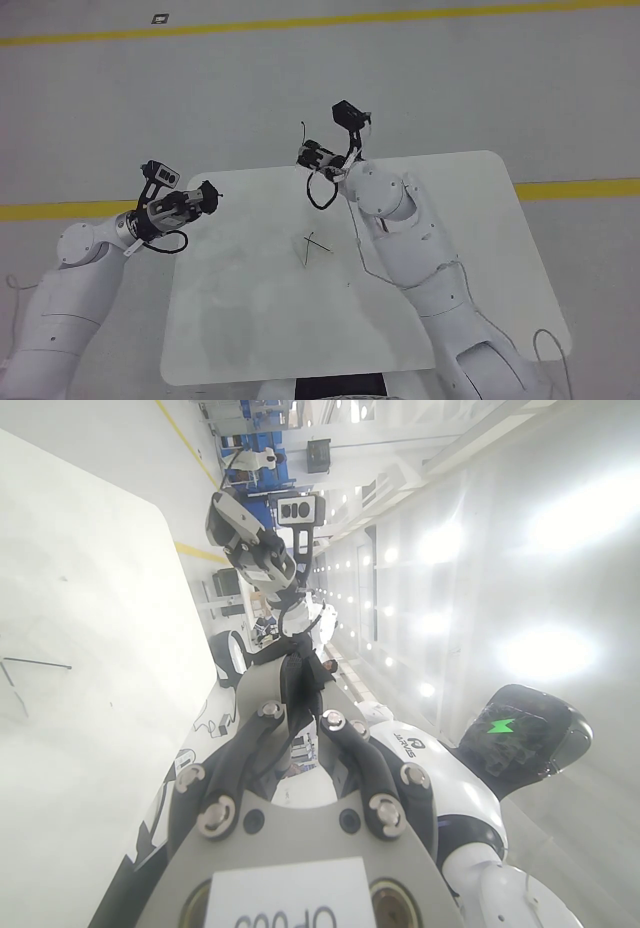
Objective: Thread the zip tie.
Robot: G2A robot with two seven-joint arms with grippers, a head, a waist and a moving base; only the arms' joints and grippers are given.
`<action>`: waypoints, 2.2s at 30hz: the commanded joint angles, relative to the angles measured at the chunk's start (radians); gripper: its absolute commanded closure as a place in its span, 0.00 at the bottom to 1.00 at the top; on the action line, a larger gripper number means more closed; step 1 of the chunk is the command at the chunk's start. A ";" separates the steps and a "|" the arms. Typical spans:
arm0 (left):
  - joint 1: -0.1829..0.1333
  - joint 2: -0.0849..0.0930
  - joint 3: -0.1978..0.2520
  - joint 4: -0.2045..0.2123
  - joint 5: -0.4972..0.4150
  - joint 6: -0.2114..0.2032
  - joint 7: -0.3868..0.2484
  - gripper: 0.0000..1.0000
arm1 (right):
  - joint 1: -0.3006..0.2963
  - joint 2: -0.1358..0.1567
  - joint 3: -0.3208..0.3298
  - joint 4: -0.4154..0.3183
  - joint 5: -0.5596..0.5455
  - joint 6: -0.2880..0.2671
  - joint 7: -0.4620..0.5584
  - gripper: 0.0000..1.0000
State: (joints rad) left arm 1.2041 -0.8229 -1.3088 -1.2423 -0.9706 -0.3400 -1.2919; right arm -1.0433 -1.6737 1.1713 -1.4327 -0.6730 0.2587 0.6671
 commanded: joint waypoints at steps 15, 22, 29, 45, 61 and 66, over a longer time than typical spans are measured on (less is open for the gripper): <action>0.021 -0.005 0.008 -0.018 0.002 0.001 0.063 1.00 | -0.040 0.003 -0.032 -0.042 -0.026 -0.026 -0.064 1.00; 0.092 -0.024 0.010 -0.075 0.027 0.000 0.212 1.00 | -0.155 -0.001 -0.133 -0.168 -0.089 -0.044 -0.267 1.00; 0.116 -0.058 0.038 -0.115 0.065 0.000 0.321 1.00 | -0.180 -0.009 -0.217 -0.180 -0.120 -0.026 -0.349 1.00; 0.127 -0.081 0.061 -0.167 0.150 0.000 0.484 1.00 | -0.191 -0.005 -0.284 -0.189 -0.268 -0.020 -0.383 1.00; 0.131 -0.093 0.066 -0.202 0.202 0.013 0.568 1.00 | -0.211 -0.002 -0.314 -0.190 -0.360 -0.014 -0.433 1.00; 0.129 -0.098 0.068 -0.212 0.201 0.026 0.568 1.00 | -0.257 0.013 -0.269 -0.244 -0.395 -0.030 -0.437 1.00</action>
State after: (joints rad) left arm 1.3350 -0.9196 -1.2425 -1.4535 -0.7674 -0.3170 -0.7209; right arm -1.2905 -1.6637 0.8936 -1.6654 -1.0641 0.2349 0.2267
